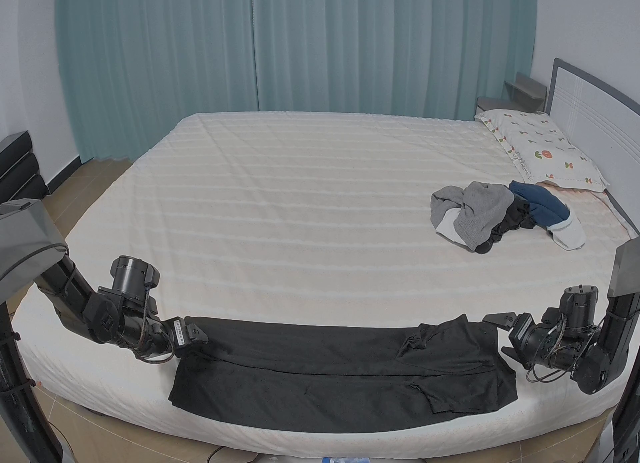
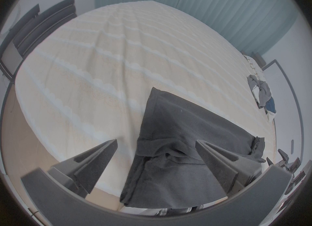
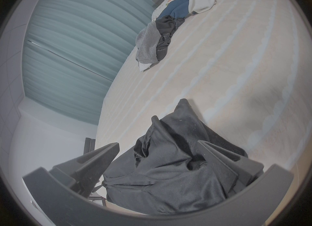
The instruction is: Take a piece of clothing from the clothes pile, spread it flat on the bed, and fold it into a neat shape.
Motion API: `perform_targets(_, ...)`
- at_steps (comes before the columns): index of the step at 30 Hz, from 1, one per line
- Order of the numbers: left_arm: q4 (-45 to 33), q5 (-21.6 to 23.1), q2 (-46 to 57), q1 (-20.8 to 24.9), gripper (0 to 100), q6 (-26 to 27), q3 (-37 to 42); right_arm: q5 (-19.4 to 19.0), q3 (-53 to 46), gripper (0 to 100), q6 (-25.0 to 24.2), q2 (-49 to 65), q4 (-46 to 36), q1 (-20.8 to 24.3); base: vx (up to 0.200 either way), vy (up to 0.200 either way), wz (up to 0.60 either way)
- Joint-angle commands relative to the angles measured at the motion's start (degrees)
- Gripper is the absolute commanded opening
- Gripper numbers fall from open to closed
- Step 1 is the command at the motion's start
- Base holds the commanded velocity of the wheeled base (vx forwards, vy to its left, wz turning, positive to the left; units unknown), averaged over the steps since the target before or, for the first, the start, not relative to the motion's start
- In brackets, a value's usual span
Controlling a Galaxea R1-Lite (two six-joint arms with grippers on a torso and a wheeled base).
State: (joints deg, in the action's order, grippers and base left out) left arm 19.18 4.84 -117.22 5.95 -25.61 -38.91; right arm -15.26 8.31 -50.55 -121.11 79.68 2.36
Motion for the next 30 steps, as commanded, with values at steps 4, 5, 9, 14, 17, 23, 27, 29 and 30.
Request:
perform_targets(4,-0.5,-1.5,-2.0,3.2,100,-3.2,-1.2,-0.6,-3.0,100,-0.2,-0.7,1.6,-0.6,0.000,0.000,0.00)
perform_targets(5,-0.5,-1.5,-2.0,3.2,100,-3.3,-1.3,-0.6,-3.1,100,-0.2,-0.7,1.6,-0.5,0.000,0.000,0.00)
perform_targets(9,-0.5,-1.5,-2.9,3.2,100,-3.7,-1.5,-0.6,-3.4,100,-0.2,-0.7,1.5,-0.3,0.000,0.000,0.00)
perform_targets(14,-0.5,-1.9,-3.5,3.2,0,-4.9,-2.0,-0.6,-3.9,100,-0.2,-0.7,2.1,-0.1,0.000,0.000,0.00)
perform_targets(17,-0.5,-2.0,-3.7,3.0,0,-4.9,-2.1,-0.4,-4.8,100,-0.2,-0.9,3.4,0.9,0.000,0.000,0.00)
perform_targets(23,0.2,-4.5,-3.2,2.8,0,-4.8,-2.1,1.4,-5.4,100,-1.6,-0.4,4.0,4.6,0.000,0.000,0.00)
perform_targets(27,0.3,-5.5,-2.1,2.8,0,-4.9,-2.4,5.8,-4.8,100,-2.8,-0.8,3.9,7.8,0.000,0.000,0.00)
perform_targets(29,0.6,-5.5,-1.8,2.8,0,-5.0,-2.8,7.0,-4.7,100,-3.6,-0.8,3.9,9.1,0.000,0.000,0.00)
perform_targets(30,0.7,-5.5,-1.5,2.7,0,-5.0,-2.9,7.1,-4.7,100,-3.8,-0.7,3.9,9.8,0.000,0.000,0.00)
